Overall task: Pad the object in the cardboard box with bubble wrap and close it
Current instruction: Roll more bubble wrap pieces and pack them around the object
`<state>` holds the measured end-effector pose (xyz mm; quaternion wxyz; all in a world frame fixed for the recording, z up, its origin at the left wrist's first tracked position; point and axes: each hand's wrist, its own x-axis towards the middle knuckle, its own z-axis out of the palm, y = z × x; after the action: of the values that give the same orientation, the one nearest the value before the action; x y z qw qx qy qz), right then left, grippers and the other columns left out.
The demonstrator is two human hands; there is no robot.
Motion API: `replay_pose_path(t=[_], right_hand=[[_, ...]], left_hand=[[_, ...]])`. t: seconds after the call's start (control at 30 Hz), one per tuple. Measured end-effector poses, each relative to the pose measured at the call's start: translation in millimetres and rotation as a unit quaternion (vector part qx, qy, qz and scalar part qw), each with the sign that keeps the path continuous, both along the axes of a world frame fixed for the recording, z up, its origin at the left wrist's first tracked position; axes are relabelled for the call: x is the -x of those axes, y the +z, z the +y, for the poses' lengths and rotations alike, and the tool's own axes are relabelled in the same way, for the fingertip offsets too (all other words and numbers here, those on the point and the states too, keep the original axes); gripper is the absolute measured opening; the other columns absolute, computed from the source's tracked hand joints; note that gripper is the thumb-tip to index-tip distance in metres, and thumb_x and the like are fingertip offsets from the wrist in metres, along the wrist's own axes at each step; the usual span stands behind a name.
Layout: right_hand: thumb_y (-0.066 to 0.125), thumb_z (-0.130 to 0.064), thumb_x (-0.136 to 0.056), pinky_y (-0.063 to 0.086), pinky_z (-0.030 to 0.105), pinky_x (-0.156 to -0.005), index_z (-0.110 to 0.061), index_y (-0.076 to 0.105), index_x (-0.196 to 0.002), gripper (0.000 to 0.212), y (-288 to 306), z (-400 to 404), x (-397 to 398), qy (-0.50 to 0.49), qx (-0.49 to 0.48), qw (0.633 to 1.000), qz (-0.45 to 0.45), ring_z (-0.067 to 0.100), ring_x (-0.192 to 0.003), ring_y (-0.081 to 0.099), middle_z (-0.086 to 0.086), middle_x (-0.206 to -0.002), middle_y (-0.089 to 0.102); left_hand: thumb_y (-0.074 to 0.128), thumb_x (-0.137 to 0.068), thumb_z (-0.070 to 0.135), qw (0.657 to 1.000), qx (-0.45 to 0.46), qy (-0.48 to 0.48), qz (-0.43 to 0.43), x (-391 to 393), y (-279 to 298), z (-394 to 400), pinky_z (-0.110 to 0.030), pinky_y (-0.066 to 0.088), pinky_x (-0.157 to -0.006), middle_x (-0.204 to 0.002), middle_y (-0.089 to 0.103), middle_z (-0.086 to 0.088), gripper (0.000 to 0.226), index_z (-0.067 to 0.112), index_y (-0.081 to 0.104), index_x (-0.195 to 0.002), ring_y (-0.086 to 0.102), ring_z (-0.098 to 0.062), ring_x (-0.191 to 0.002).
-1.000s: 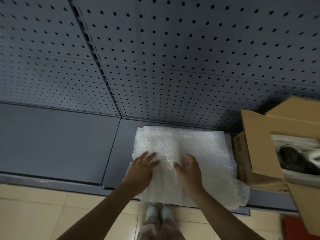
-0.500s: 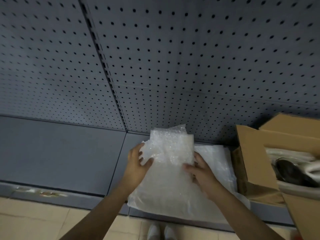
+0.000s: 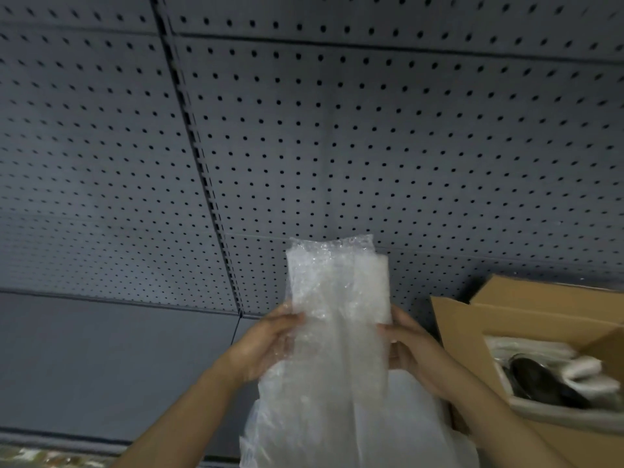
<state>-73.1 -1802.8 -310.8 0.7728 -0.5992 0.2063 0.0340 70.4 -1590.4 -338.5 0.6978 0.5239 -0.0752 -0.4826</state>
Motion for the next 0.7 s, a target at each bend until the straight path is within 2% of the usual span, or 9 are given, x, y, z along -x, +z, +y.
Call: replay_pose_path(t=[0.1,0.17,0.2,0.37,0.43,0.5,0.57,0.63,0.7], right_hand=[[0.054,-0.010,-0.091,0.057,0.036,-0.066,-0.027,0.051,-0.129,0.042,6,-8,6,0.020,0.021,1.000,0.001,0.030,-0.093,0.070,0.009,-0.117,0.069],[0.053,-0.009,-0.090,0.058,0.036,-0.067,-0.026,0.052,-0.131,0.044,9,-14,10,0.032,-0.009,0.999,-0.010,0.029,-0.091,0.070,0.011,-0.119,0.068],[0.053,-0.008,-0.089,0.058,0.035,-0.068,-0.025,0.053,-0.131,0.045,10,-16,12,0.038,-0.036,0.998,-0.017,0.028,-0.089,0.070,0.013,-0.120,0.067],[0.078,-0.003,-0.069,0.056,0.038,-0.084,-0.011,0.063,-0.125,0.058,12,-24,14,0.034,-0.194,0.978,-0.062,0.029,-0.094,0.068,0.022,-0.124,0.062],[0.069,0.000,-0.073,0.059,0.037,-0.080,-0.007,0.070,-0.112,0.039,15,-23,13,0.010,-0.208,0.975,-0.080,0.029,-0.090,0.070,0.022,-0.111,0.068],[0.054,-0.004,-0.077,0.060,0.035,-0.074,-0.004,0.076,-0.092,0.027,20,-23,11,-0.024,-0.188,0.979,-0.077,0.028,-0.083,0.071,0.019,-0.096,0.072],[0.070,-0.026,-0.065,0.058,0.035,-0.071,-0.005,0.076,-0.081,0.027,22,-27,9,-0.036,-0.152,0.985,-0.078,0.026,-0.076,0.070,0.016,-0.085,0.072],[0.082,-0.046,-0.052,0.055,0.034,-0.067,-0.009,0.072,-0.074,0.044,24,-28,10,-0.022,-0.094,0.992,-0.080,0.022,-0.071,0.067,0.011,-0.076,0.069],[0.081,-0.055,-0.055,0.053,0.028,-0.064,-0.015,0.064,-0.072,0.047,26,-26,11,0.001,0.006,0.998,-0.065,0.017,-0.071,0.064,0.004,-0.075,0.064]], left_hand=[[0.063,-0.087,0.011,0.999,-0.011,-0.028,-0.029,-3,6,-4,-0.038,0.060,-0.073,-0.096,0.073,-0.015,0.034,-0.003,0.056,-0.117,0.071,-0.024,-0.080],[0.064,-0.085,0.013,0.998,-0.012,-0.047,-0.043,-4,8,-5,-0.025,0.056,-0.051,-0.075,0.070,-0.008,0.025,0.000,0.059,-0.106,0.066,-0.015,-0.056],[0.071,-0.081,0.016,0.998,-0.006,-0.050,-0.040,-6,8,-5,-0.023,0.053,-0.048,-0.073,0.066,-0.007,0.030,0.000,0.058,-0.103,0.061,-0.014,-0.052],[0.088,-0.057,0.017,0.999,0.023,-0.035,0.002,-16,-1,-6,-0.039,0.054,-0.080,-0.098,0.065,-0.020,0.057,-0.006,0.064,-0.104,0.065,-0.027,-0.080],[0.079,-0.059,0.009,0.998,0.039,-0.042,0.019,-12,1,-8,-0.037,0.058,-0.075,-0.089,0.071,-0.018,0.040,-0.004,0.072,-0.096,0.070,-0.026,-0.074],[0.066,-0.061,0.005,0.996,0.070,-0.047,0.033,-8,14,-10,-0.031,0.060,-0.058,-0.077,0.072,-0.012,0.022,0.004,0.078,-0.079,0.070,-0.022,-0.065],[0.064,-0.062,0.015,0.995,0.069,-0.071,-0.002,-10,22,-13,-0.028,0.055,-0.056,-0.074,0.067,-0.008,0.016,0.007,0.074,-0.072,0.065,-0.019,-0.064],[0.057,-0.073,0.033,0.994,0.041,-0.081,-0.059,-13,25,-15,-0.026,0.050,-0.053,-0.077,0.056,-0.012,0.029,0.007,0.067,-0.075,0.055,-0.017,-0.061],[0.054,-0.077,0.056,0.981,-0.035,-0.105,-0.163,-12,29,-18,-0.021,0.044,-0.052,-0.077,0.047,-0.008,0.043,0.013,0.061,-0.077,0.048,-0.013,-0.061]])
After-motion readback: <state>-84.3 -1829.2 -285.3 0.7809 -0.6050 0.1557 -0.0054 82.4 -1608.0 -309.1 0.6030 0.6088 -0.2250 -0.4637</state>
